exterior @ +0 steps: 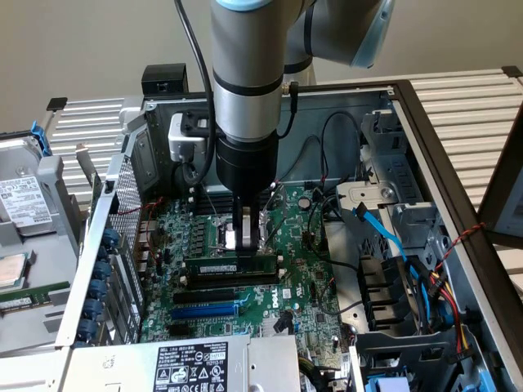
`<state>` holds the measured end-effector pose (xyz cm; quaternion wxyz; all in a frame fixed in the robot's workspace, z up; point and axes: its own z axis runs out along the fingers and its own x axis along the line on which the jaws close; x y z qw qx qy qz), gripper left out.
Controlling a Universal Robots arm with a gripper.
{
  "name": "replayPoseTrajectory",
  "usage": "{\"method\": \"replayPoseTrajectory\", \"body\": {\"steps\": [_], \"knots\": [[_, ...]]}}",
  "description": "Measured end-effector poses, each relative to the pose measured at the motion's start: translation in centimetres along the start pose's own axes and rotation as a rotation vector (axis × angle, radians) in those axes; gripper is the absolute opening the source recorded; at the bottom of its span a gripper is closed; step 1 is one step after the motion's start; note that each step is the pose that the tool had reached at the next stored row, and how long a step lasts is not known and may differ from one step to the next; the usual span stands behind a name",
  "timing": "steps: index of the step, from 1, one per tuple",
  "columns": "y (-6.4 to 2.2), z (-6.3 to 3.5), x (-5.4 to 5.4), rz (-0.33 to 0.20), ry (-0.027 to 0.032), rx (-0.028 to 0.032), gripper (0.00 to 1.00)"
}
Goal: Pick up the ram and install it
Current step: 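Insert the ram into the slot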
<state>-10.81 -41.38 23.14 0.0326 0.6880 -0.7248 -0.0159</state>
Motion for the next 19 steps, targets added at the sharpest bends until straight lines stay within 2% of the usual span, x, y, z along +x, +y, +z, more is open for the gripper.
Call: {"method": "replayPoseTrajectory", "body": {"steps": [12,15,19], "knots": [[0.02,-0.01,0.12,-0.004,0.0004,0.0007,0.12],[0.07,-0.03,0.11,-0.004,0.0002,0.0039,0.12],[0.08,-0.05,0.11,-0.004,0.0003,0.0114,0.12]]}}
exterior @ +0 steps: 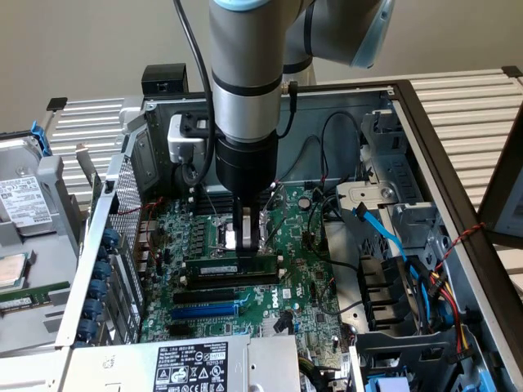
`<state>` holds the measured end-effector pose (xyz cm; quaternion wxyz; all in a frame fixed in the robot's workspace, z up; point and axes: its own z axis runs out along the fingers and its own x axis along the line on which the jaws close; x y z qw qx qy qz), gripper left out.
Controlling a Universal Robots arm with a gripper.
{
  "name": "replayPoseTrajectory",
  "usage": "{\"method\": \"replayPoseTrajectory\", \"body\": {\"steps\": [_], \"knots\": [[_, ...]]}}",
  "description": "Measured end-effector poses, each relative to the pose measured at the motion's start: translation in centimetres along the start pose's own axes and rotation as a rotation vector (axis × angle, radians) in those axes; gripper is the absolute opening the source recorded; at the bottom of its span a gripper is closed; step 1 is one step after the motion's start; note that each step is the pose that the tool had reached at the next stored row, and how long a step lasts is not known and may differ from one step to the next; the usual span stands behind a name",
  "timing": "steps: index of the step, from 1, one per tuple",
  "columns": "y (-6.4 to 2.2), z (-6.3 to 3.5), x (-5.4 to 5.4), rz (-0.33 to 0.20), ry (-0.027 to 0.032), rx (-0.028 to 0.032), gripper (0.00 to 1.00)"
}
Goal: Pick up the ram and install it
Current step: 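Insert the ram into the slot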
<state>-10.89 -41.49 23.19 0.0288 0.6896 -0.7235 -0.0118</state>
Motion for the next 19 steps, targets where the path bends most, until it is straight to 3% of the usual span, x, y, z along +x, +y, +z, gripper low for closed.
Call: {"method": "replayPoseTrajectory", "body": {"steps": [2,19], "knots": [[0.0,0.0,0.0,0.0,-0.0001,0.0034,0.12],[0.17,0.29,-0.03,0.0,-0.0012,0.0035,0.12]]}}
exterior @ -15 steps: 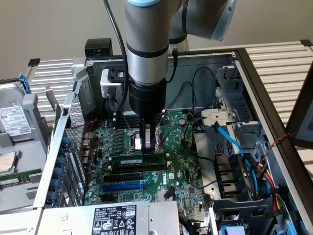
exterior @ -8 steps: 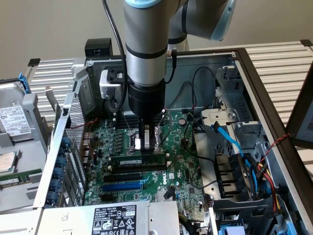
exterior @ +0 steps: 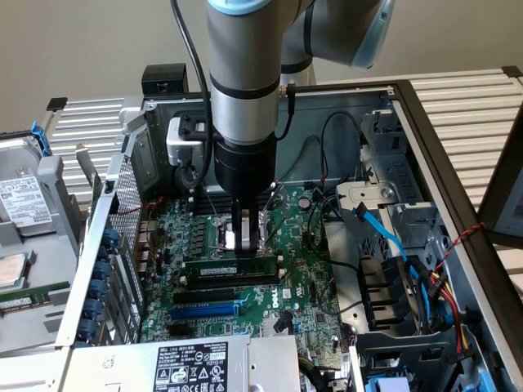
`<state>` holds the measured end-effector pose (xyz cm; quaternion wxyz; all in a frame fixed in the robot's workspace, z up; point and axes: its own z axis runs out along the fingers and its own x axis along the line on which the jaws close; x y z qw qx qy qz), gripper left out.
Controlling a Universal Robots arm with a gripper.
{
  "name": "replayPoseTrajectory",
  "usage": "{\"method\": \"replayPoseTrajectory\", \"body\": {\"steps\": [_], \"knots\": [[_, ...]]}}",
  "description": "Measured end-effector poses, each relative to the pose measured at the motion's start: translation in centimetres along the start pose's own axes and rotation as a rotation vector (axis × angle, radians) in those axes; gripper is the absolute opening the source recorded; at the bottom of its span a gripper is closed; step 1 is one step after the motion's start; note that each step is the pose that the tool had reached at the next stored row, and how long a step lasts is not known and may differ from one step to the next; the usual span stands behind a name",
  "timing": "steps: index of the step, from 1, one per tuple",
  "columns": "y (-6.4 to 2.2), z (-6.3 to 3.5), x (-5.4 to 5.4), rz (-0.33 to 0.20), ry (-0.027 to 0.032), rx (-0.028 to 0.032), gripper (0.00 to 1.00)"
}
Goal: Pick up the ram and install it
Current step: 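Insert the ram into the slot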
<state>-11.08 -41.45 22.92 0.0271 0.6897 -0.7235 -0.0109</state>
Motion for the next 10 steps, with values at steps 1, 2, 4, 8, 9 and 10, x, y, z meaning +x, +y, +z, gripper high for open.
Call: {"method": "replayPoseTrajectory", "body": {"steps": [1,2,4,8,9,10], "knots": [[0.0,0.0,0.0,0.0,0.0,0.0001,0.12],[0.0,0.0,0.0,0.0,0.0,0.0001,0.12],[0.0,0.0,0.0,0.0,-0.0001,0.0002,0.12],[-0.01,-0.01,0.0,0.0,-0.0002,0.0004,0.12],[-0.01,-0.04,0.0,0.0,0.0001,0.0003,0.12],[-0.01,-0.05,0.0,0.0,0.0,0.0004,0.12]]}}
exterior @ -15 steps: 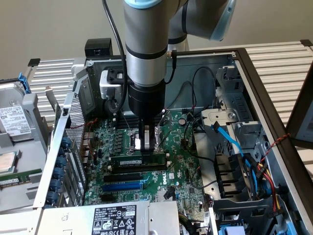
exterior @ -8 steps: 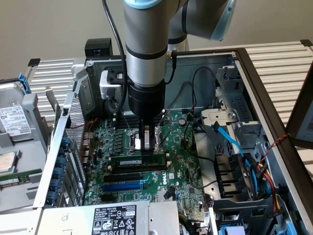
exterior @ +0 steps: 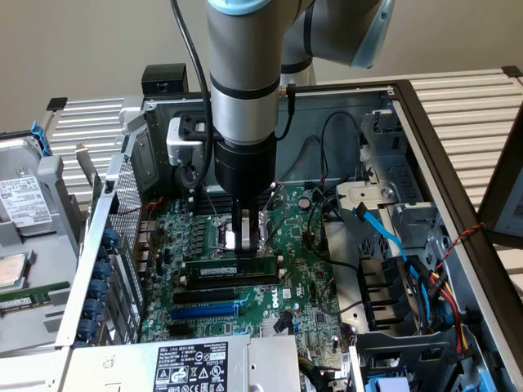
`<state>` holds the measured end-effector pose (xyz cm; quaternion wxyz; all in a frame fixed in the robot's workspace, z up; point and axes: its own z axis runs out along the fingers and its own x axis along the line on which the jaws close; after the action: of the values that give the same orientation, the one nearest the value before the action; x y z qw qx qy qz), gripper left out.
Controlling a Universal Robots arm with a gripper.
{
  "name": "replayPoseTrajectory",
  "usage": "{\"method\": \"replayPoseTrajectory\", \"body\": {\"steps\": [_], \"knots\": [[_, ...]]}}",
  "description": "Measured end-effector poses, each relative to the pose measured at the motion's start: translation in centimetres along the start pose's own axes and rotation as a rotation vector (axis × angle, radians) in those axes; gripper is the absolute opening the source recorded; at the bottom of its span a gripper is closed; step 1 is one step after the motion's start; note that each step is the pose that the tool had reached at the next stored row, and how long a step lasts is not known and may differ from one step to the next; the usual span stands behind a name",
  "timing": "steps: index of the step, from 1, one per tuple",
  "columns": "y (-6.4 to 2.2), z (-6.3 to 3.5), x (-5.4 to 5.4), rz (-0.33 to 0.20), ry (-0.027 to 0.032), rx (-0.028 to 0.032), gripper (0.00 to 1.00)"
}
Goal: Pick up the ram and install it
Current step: 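Insert the ram into the slot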
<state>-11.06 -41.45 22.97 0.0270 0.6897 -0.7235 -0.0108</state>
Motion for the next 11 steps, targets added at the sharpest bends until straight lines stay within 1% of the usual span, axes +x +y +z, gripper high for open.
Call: {"method": "replayPoseTrajectory", "body": {"steps": [3,5,7,11], "knots": [[0.0,-0.01,0.0,0.0,-0.0002,0.0004,0.12],[0.0,-0.01,0.0,0.0,-0.0002,0.0018,0.12],[0.0,-0.02,0.01,0.001,-0.0023,0.0049,0.12],[0.0,-0.01,0.0,0.003,-0.0037,0.0055,0.12]]}}
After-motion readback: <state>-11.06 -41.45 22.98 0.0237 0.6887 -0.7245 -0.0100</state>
